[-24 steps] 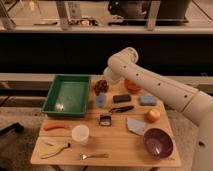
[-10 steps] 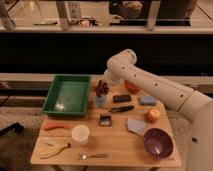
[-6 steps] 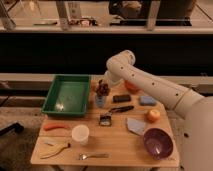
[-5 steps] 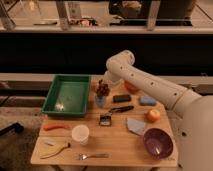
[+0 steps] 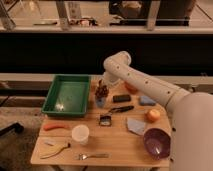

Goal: Place grapes in plastic cup

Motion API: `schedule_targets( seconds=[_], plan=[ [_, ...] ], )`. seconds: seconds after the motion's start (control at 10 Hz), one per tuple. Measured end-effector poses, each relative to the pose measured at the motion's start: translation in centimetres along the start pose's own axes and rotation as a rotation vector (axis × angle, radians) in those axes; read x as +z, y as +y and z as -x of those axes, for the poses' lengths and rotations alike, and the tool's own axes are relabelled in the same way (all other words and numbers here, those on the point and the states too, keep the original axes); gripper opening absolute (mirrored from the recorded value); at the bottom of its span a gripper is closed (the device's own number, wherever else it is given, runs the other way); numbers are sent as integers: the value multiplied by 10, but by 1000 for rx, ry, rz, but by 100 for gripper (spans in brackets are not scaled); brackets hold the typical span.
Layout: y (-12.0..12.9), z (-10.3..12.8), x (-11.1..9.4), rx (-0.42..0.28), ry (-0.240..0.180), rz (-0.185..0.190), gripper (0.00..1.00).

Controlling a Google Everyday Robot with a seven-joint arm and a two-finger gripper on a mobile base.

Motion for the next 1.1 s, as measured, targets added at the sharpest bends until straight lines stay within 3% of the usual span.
schedule_targets(
  seconds=[0.6, 1.1],
  plan=[
    [-4, 17, 14, -29, -12, 26, 3],
    [0, 26, 32, -53, -16, 81, 3]
  ],
)
